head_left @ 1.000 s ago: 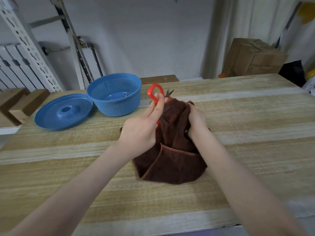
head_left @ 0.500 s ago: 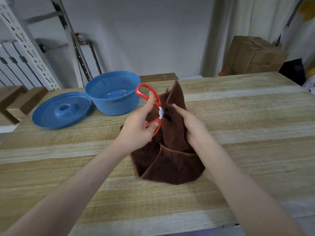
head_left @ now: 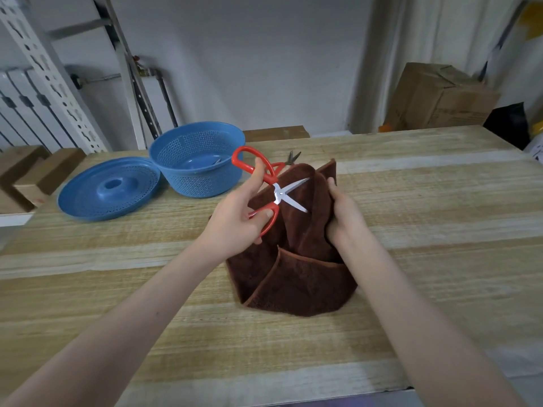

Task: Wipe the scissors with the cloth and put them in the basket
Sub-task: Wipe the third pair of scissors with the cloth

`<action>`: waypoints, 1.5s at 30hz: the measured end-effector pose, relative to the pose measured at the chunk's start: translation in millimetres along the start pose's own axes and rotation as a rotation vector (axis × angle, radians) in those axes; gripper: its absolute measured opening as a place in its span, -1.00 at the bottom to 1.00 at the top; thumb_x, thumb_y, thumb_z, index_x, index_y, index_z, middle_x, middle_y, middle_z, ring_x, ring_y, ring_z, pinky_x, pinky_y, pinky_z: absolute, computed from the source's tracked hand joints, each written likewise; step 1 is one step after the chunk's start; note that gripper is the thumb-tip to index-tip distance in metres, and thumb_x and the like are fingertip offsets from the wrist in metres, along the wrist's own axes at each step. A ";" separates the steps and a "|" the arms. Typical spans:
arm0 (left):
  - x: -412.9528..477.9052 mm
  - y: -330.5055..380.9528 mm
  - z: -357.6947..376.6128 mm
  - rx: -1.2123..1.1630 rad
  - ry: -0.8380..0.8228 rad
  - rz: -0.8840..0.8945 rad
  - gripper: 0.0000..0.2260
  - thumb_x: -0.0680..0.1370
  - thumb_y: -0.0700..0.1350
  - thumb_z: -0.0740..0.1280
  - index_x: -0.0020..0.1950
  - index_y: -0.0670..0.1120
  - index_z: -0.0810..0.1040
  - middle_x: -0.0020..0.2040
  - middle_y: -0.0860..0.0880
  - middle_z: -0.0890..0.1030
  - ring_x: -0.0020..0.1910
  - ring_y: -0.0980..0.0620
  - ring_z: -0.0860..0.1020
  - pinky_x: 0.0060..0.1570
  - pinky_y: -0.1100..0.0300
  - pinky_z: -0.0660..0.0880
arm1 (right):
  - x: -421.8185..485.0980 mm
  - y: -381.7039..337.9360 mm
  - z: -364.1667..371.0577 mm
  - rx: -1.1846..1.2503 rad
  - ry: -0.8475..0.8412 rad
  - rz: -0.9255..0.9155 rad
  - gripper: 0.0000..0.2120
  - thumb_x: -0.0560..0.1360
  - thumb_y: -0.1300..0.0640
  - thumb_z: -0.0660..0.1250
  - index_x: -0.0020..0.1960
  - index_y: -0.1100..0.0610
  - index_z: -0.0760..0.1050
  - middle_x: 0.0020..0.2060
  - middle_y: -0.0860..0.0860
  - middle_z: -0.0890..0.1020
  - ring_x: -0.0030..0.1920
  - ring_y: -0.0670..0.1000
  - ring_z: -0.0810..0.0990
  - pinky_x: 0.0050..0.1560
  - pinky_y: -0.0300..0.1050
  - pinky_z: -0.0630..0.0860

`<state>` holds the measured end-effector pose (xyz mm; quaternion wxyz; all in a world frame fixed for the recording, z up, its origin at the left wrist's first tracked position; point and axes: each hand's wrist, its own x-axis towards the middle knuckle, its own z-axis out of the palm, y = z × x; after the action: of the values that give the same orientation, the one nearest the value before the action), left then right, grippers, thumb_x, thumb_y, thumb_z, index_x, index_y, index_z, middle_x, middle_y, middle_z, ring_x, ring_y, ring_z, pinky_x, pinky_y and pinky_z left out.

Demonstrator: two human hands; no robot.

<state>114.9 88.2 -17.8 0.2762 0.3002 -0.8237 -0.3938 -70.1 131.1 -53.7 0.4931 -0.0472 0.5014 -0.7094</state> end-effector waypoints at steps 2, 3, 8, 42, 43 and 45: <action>0.7 -0.6 0.7 -0.008 -0.005 -0.004 -0.20 0.55 -0.35 0.27 0.55 0.23 -0.05 0.47 0.17 0.31 -0.48 0.01 0.48 -0.36 -0.04 0.61 | -6.8 0.3 2.6 0.036 -0.075 0.009 -0.57 0.62 -0.12 0.17 0.09 0.21 0.61 0.02 0.18 0.69 -0.11 0.10 0.71 -0.13 -0.03 0.59; 1.1 -0.5 1.3 -0.012 -0.006 -0.008 -0.21 0.55 -0.36 0.27 0.55 0.22 -0.05 0.44 0.16 0.34 -0.47 0.00 0.49 -0.38 -0.04 0.61 | -11.6 0.7 4.8 0.012 -0.124 0.002 -0.57 0.62 -0.12 0.18 0.09 0.20 0.62 -0.01 0.17 0.70 -0.11 0.09 0.71 -0.12 -0.03 0.59; 3.0 2.2 5.9 0.004 -0.024 -0.008 -0.23 0.56 -0.34 0.28 0.52 0.23 -0.04 0.08 0.31 0.45 -0.45 -0.11 0.55 -0.38 -0.02 0.60 | -27.9 5.1 11.9 -0.237 -0.204 -0.139 -0.73 0.54 0.15 0.36 0.15 0.31 0.58 -0.27 0.12 0.70 -0.28 0.07 0.70 -0.32 -0.14 0.60; 2.2 0.7 -11.3 -0.290 -0.202 -0.126 -0.26 0.57 -0.42 0.23 0.58 0.05 -0.04 0.52 0.08 0.23 -0.26 -0.17 0.41 -0.50 0.26 0.51 | -32.0 -0.4 2.1 -0.323 -0.348 -0.048 -0.79 0.46 0.18 0.42 0.06 0.26 0.59 -0.15 0.16 0.70 -0.15 0.11 0.69 -0.09 -0.04 0.65; 2.2 0.4 -11.7 -0.287 -0.197 -0.133 -0.27 0.57 -0.41 0.24 0.59 0.04 -0.03 0.53 0.06 0.22 -0.23 -0.17 0.43 -0.50 0.26 0.50 | -33.1 -1.9 1.2 -0.324 -0.355 -0.038 -0.80 0.47 0.16 0.41 0.04 0.24 0.59 -0.16 0.15 0.71 -0.15 0.10 0.69 -0.10 -0.06 0.65; 2.8 -1.4 -13.5 -0.290 -0.180 -0.136 -0.27 0.57 -0.41 0.25 0.59 0.03 -0.02 0.54 0.02 0.22 -0.17 -0.17 0.48 -0.50 0.28 0.50 | -33.4 -9.0 -2.8 -0.299 -0.374 -0.005 -0.68 0.42 0.05 0.40 0.08 0.24 0.60 -0.09 0.16 0.71 -0.08 0.12 0.69 -0.06 -0.06 0.64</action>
<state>122.8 78.9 -11.1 0.2146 0.2757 -0.7576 -0.5513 -60.5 158.1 -33.9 0.5632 -0.2512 0.5007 -0.6075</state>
